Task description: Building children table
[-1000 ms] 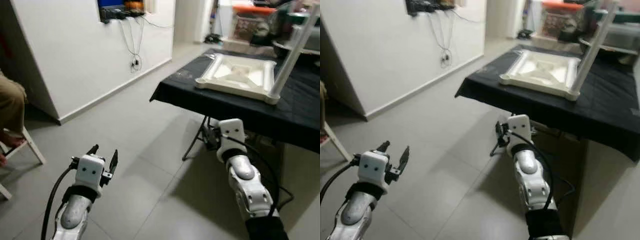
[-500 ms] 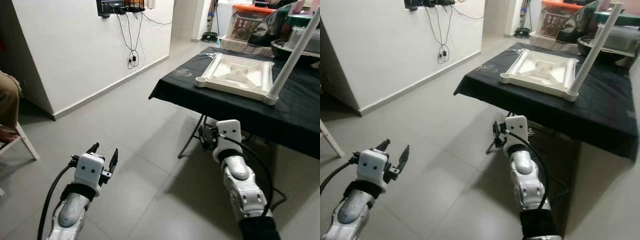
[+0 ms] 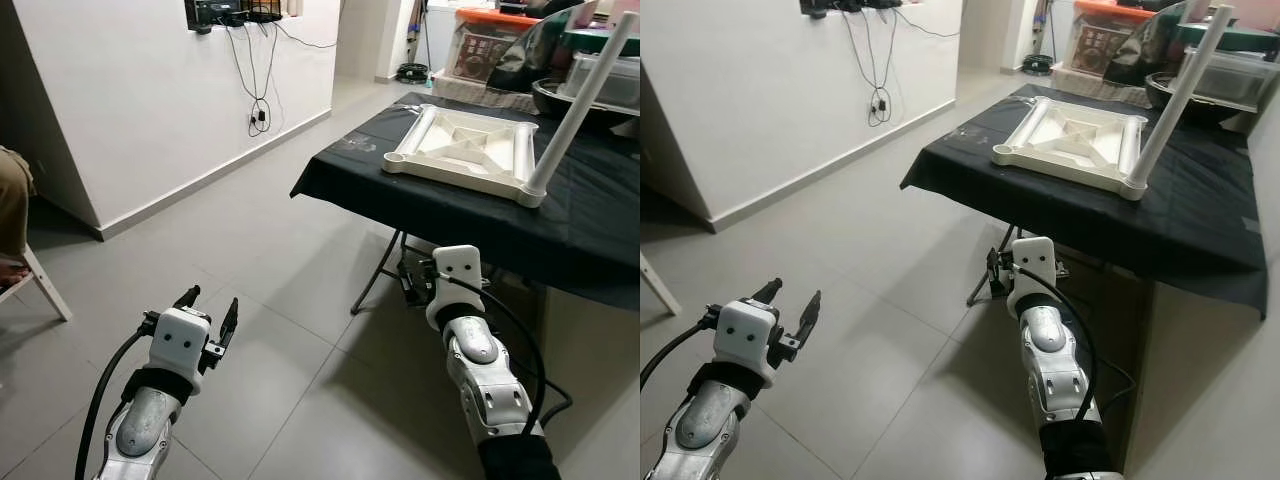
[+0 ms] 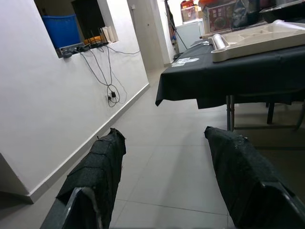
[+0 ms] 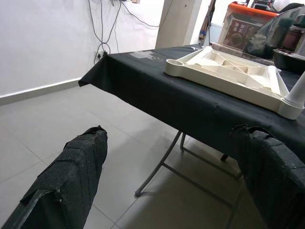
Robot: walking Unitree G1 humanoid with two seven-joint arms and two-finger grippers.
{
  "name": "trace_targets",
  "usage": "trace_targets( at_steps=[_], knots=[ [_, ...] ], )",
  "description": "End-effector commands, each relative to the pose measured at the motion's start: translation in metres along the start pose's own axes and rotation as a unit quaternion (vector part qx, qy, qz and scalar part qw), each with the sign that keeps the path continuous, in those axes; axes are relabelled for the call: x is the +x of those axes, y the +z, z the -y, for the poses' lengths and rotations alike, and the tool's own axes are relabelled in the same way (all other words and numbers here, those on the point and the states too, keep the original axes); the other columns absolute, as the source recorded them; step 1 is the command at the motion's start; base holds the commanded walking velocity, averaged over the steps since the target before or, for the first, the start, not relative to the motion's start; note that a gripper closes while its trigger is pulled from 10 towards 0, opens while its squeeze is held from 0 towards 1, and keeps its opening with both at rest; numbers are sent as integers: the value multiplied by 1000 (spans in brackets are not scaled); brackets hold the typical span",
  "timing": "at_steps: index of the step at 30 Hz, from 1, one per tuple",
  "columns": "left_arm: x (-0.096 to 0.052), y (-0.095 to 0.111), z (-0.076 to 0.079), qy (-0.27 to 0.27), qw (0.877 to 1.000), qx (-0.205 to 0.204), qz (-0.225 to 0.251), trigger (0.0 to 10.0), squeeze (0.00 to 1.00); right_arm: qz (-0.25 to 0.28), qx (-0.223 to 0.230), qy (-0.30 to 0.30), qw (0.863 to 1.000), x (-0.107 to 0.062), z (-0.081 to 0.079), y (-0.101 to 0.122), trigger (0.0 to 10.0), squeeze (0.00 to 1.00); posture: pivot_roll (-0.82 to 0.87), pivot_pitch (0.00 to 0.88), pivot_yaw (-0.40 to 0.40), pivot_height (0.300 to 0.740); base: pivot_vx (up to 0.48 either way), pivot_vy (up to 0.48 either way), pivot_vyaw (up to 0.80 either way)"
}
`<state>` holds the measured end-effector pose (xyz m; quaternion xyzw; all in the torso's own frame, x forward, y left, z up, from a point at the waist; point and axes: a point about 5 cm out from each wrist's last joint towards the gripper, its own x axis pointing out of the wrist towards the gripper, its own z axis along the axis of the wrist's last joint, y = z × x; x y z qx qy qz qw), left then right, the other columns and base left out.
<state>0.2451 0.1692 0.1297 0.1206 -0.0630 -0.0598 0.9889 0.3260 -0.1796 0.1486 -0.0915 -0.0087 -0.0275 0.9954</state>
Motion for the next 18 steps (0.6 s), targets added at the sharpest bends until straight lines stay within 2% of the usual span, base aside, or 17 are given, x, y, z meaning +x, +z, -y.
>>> trace_targets(
  at_steps=[1, 3, 4, 7, 8, 9, 11, 14, 18],
  knots=[
    [0, 1, 2, -7, 1000, -8, 5, 10000, 0, -9, -3, -6, 1000, 1, 5, -4, 10000, 0, -49, 0, -75, 740, 0, 0, 0],
    [-1, 1, 3, -8, 1000, -7, 6, 10000, 0, -21, -14, -7, 1000, 2, 6, -7, 10000, 0, -49, 0, -75, 740, 0, 0, 0],
    [-2, 0, 3, -9, 1000, -7, 5, 10000, 0, -45, -31, -9, 998, 3, 10, -15, 10000, 0, -48, 0, -77, 730, 0, 0, 0],
    [-2, 0, 3, -9, 1000, -6, 5, 10000, 0, -50, -34, -10, 998, 4, 11, -17, 10000, 0, -48, 0, -77, 725, 0, 0, 0],
    [-3, 0, 3, -9, 1000, -5, 4, 10000, 0, -51, -59, -11, 997, 4, 13, -18, 10000, 0, -47, 0, -78, 720, 0, 0, 0],
    [-3, 0, 3, -9, 1000, -5, 4, 10000, 0, -51, -59, -11, 997, 4, 13, -18, 10000, 0, -47, 0, -78, 720, 0, 0, 0],
    [-5, -1, 1, -7, 1000, -2, 2, 10000, 0, -58, -108, -13, 992, 6, 19, -21, 10000, 0, -47, 0, -82, 710, 0, 0, 0],
    [-5, -2, 0, -6, 1000, -1, 1, 10000, 0, -62, -122, -14, 990, 7, 22, -22, 10000, 0, -47, 0, -82, 705, 0, 0, 0],
    [-6, -2, -1, -5, 1000, 1, 0, 10000, 0, -100, -147, -3, 984, 7, 25, -33, 10000, 0, -48, 0, -83, 695, 0, 0, 0]
  ],
)
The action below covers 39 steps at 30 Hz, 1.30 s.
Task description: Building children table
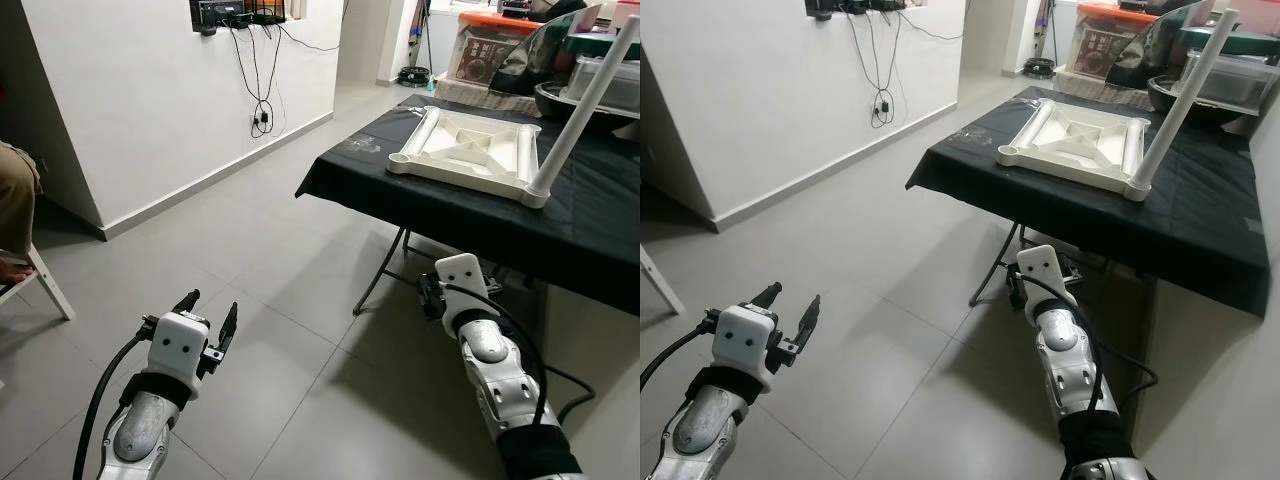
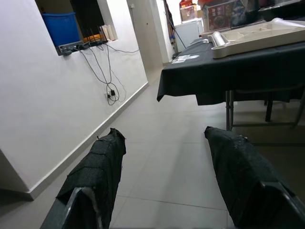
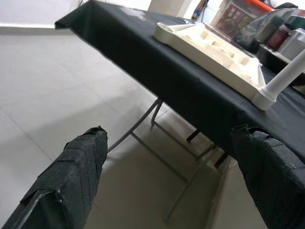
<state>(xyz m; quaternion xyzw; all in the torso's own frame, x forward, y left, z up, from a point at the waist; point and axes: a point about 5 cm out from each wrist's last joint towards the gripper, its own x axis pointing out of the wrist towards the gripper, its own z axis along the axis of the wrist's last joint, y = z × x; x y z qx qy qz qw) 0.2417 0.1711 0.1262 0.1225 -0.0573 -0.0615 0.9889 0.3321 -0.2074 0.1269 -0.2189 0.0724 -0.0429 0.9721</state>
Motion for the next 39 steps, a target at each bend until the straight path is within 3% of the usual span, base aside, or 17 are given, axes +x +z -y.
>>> trace_targets(
  at_steps=[1, 5, 7, 14, 21, 30, 39],
  knots=[
    [-2, 1, -1, -2, 1000, 0, 6, 10000, 0, -21, -17, 6, 1000, 1, 0, -7, 10000, 0, -48, 0, -83, 695, 0, 0, 0],
    [-3, 1, -1, -1, 1000, 2, 5, 10000, 0, -77, -29, 47, 996, -1, -4, -25, 10000, 0, -54, 0, -84, 685, 0, 0, 0],
    [-3, 0, -3, 2, 1000, 3, 3, 10000, 0, -131, -39, 84, 987, -5, -7, -43, 10000, 0, -57, 0, -88, 675, 0, 0, 0],
    [-4, 0, -5, 8, 1000, 5, 3, 10000, 0, -182, -69, 79, 978, -5, 4, -60, 10000, 0, -58, 0, -94, 655, 0, 0, 0],
    [-6, -1, -3, 8, 1000, 7, 2, 10000, 0, -212, -85, 72, 971, -4, 14, -68, 10000, 0, -59, 0, -101, 635, 0, 0, 0],
    [-8, -1, -6, 15, 1000, 9, 2, 10000, 0, -248, -78, 116, 959, -7, 4, -79, 10000, 0, -59, 0, -109, 600, 0, 0, 0],
    [-11, -1, -10, 22, 1000, 13, 0, 10000, 0, -275, -84, 115, 951, -2, 9, -88, 10000, 0, -53, 0, -118, 560, 0, 0, 0]
  ],
)
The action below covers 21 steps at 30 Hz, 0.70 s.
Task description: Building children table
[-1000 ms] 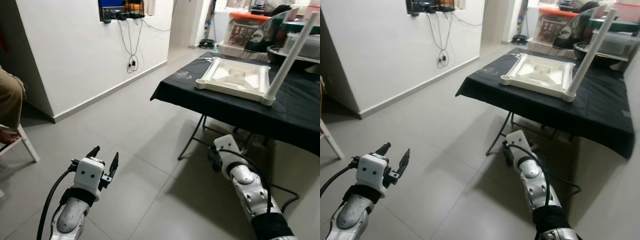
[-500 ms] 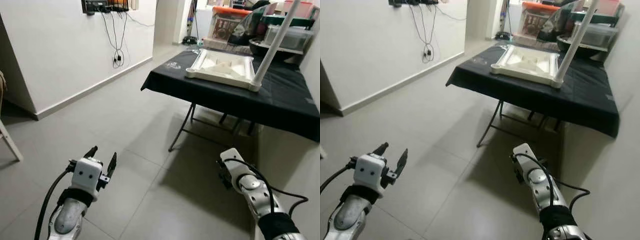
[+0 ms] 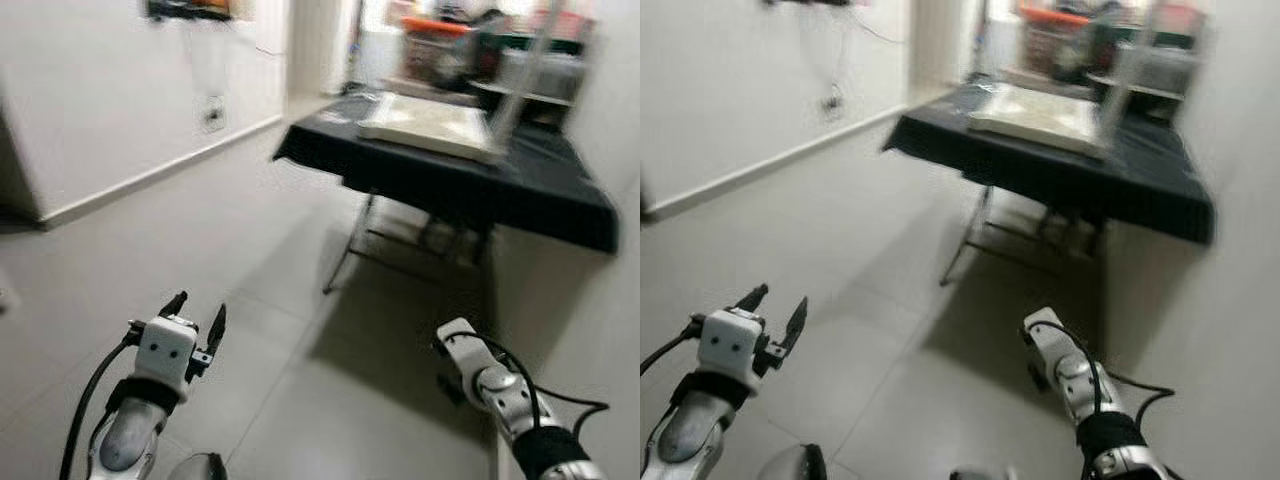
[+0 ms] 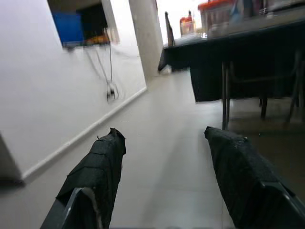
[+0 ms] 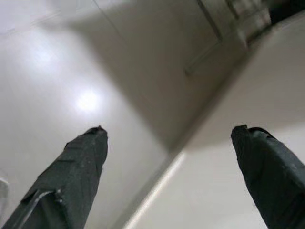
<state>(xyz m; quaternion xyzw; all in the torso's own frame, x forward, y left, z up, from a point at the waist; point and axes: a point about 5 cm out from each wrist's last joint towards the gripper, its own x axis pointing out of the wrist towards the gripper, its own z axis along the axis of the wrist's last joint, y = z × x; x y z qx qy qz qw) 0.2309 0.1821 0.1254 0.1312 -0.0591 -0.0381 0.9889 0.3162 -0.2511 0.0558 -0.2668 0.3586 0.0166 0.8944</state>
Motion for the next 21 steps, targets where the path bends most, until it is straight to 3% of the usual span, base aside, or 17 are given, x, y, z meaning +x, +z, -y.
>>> trace_targets(
  at_steps=[1, 21],
  knots=[
    [0, 1, 0, 0, 1000, 3, 1, 10000, 0, -10, -2, 2, 1000, 2, -1, -4, 10000, 0, -52, 0, -119, 555, 0, 0, 0],
    [-4, 1, 1, -4, 1000, 10, -1, 10000, 0, -38, 28, -16, 999, 8, -2, -17, 10000, 0, -49, 0, -117, 480, 0, 0, 0]
  ],
)
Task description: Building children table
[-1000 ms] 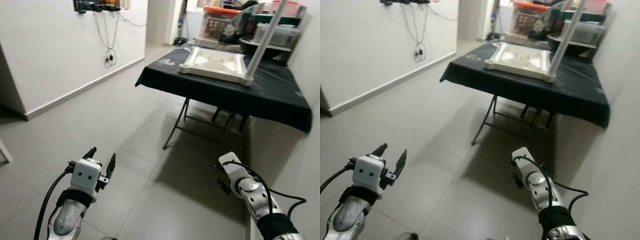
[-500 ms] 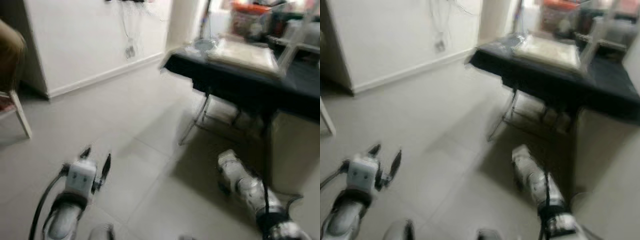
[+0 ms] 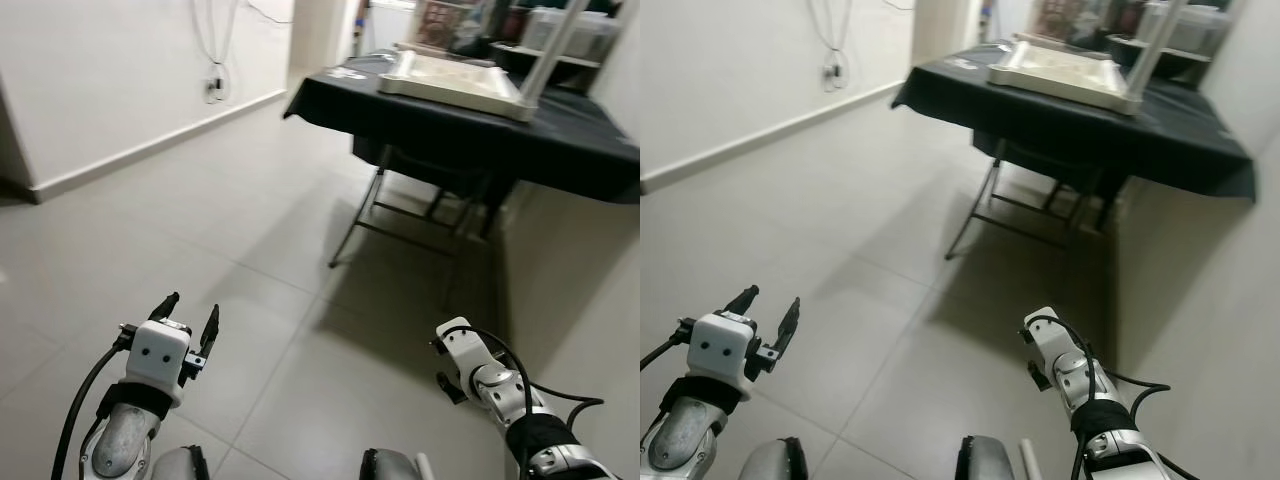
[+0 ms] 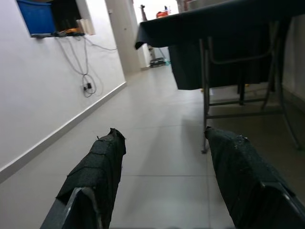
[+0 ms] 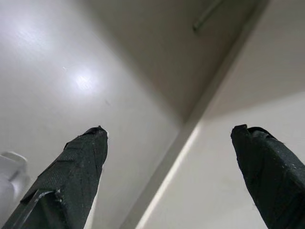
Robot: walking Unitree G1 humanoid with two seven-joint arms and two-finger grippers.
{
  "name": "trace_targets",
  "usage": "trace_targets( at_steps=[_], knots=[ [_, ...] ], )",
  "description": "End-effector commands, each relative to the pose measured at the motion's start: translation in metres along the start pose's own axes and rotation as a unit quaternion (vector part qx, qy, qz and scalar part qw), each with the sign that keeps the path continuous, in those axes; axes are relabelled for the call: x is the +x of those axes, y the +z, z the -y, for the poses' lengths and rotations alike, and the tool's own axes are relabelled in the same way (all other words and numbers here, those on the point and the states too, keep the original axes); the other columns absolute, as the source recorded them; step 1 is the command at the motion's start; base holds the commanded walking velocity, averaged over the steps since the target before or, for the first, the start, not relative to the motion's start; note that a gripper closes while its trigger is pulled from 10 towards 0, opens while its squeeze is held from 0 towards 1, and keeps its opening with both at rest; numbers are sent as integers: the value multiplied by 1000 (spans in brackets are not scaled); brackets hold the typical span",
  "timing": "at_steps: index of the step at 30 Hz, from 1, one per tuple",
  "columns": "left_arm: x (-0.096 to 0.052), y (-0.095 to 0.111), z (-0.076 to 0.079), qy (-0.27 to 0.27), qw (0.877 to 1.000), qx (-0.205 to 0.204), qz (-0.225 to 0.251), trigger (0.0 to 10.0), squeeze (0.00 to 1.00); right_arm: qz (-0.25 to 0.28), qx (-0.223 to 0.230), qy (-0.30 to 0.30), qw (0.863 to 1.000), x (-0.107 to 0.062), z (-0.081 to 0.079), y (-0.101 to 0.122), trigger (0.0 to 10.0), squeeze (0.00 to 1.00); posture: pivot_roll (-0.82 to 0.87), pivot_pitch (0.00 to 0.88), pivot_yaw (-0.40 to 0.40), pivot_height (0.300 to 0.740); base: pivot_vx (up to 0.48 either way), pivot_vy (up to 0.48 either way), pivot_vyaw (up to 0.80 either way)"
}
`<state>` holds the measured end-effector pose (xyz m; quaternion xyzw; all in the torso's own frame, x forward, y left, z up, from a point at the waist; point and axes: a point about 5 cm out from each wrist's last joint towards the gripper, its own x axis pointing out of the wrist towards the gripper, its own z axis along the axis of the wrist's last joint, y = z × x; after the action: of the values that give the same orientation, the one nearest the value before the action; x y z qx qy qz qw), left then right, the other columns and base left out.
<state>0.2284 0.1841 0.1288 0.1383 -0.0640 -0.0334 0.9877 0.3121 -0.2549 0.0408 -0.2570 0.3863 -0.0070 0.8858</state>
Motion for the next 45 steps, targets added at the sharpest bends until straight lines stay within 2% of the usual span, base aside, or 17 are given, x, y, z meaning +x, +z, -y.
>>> trace_targets(
  at_steps=[1, 17, 28, 39, 45],
  knots=[
    [-1, -2, 3, -9, 1000, 2, -5, 10000, 0, -4, 13, -6, 1000, 1, 3, -3, 10000, 0, -49, 0, -117, 480, 0, 0, 0],
    [-9, -1, 0, -4, 1000, 7, -11, 10000, 0, -24, -8, -2, 1000, 3, 3, -17, 10000, 0, -51, 0, -130, 425, 0, 0, 0],
    [-18, -2, 1, -3, 1000, 8, -22, 10000, 0, -46, -16, -52, 997, 2, 24, -22, 10000, 0, -50, 0, -147, 385, 0, 0, 0],
    [-25, 0, 2, -2, 1000, 7, -29, 10000, 0, -68, -65, -5, 996, 4, 17, -30, 10000, 0, -52, 4, -171, 340, 0, 0, 0],
    [-34, 1, 1, 2, 999, 8, -38, 10000, 0, -103, -65, -4, 993, 3, 18, -50, 10000, 0, -42, 41, -185, 315, 0, 0, 0]
  ],
)
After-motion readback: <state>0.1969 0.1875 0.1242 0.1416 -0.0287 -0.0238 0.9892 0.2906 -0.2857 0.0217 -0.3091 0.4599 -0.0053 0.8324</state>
